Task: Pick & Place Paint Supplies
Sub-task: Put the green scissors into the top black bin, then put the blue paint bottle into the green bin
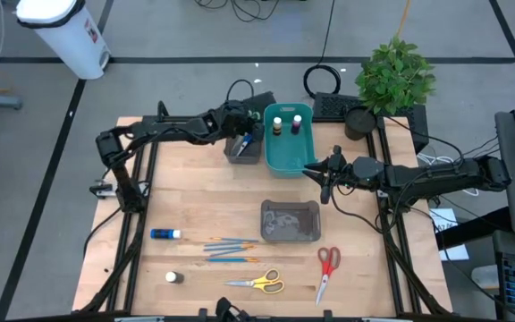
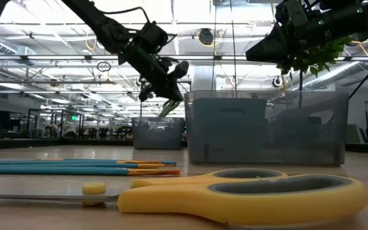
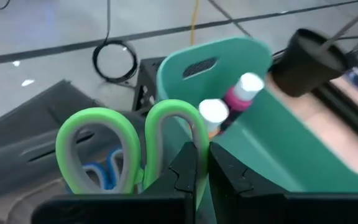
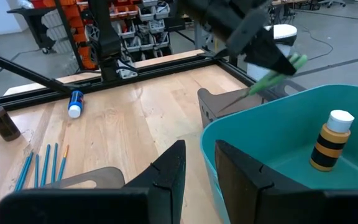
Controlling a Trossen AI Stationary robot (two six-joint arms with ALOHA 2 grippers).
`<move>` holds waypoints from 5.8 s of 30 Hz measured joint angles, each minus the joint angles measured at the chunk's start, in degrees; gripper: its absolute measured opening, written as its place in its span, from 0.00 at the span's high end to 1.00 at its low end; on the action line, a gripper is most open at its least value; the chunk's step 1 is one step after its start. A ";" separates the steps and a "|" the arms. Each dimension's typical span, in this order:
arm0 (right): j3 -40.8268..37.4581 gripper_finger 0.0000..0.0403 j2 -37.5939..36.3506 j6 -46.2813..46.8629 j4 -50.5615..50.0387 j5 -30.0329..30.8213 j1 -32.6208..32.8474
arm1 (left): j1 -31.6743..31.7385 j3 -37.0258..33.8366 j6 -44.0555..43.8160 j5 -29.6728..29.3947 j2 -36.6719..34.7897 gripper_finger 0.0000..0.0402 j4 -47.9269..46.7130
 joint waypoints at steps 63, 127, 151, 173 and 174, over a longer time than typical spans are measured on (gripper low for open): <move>0.00 0.81 0.02 -0.02 -0.48 0.02 0.00 | -1.97 0.15 13.54 15.16 -29.66 0.40 -31.70; -0.02 0.81 0.02 -0.36 1.33 -0.07 1.52 | -60.34 -21.27 -19.75 18.14 -18.19 0.40 -67.82; -0.02 0.81 0.02 -0.66 1.75 0.04 1.88 | -63.93 -27.67 -21.58 16.19 -18.35 0.40 -59.66; -0.02 0.81 0.00 -0.53 2.27 0.07 1.88 | -57.07 -18.73 -9.19 11.87 -18.12 0.65 -58.05; -0.02 0.81 0.00 -0.29 2.27 0.05 1.88 | -56.35 -16.99 -7.46 11.22 -18.12 0.65 -58.12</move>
